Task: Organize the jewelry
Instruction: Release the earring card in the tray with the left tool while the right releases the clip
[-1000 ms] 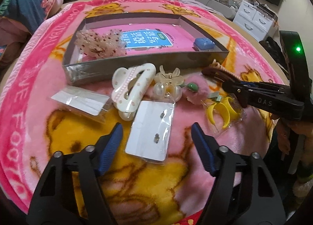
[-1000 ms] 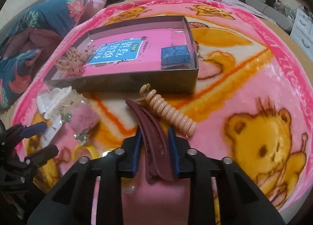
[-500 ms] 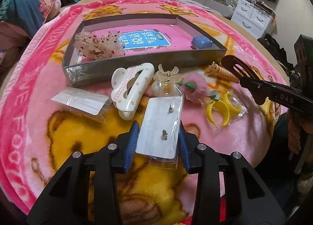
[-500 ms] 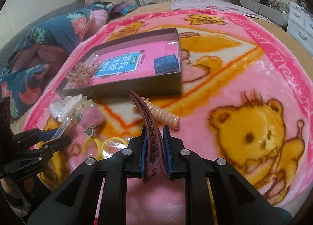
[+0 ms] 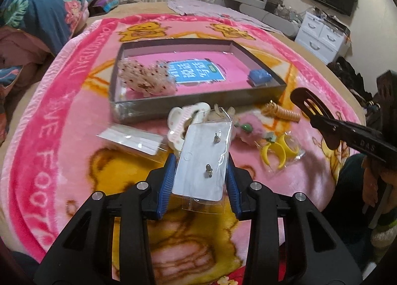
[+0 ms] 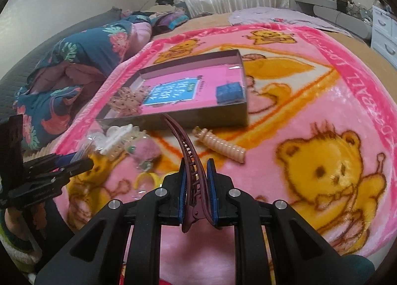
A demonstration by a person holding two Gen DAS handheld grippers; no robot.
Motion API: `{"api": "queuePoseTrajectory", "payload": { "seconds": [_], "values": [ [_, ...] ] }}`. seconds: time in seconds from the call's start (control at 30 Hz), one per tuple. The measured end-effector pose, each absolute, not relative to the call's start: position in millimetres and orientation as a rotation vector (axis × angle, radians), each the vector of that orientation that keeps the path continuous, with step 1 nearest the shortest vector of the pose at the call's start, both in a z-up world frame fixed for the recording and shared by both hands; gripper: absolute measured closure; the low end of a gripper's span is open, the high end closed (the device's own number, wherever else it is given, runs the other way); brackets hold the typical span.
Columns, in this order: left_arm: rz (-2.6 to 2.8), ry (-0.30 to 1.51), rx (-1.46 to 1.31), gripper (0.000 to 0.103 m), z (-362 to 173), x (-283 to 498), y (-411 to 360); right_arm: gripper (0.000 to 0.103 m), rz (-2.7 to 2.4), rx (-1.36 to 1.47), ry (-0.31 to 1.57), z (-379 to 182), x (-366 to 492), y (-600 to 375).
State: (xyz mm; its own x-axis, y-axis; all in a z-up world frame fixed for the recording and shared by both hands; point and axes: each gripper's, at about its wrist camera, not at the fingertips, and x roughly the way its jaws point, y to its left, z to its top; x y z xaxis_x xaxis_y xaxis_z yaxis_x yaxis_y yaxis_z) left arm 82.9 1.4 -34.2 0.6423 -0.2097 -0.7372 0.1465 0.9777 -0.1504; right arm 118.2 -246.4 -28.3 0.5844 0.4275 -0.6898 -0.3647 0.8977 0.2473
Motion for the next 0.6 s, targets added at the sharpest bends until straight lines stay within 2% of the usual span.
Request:
{"api": "queuePoseTrajectory", "payload": {
  "seconds": [0.6],
  "values": [
    [-0.123, 0.799, -0.176, 0.073, -17, 88, 49, 0.089, 0.564, 0.027, 0.807, -14, 124, -195]
  ]
}}
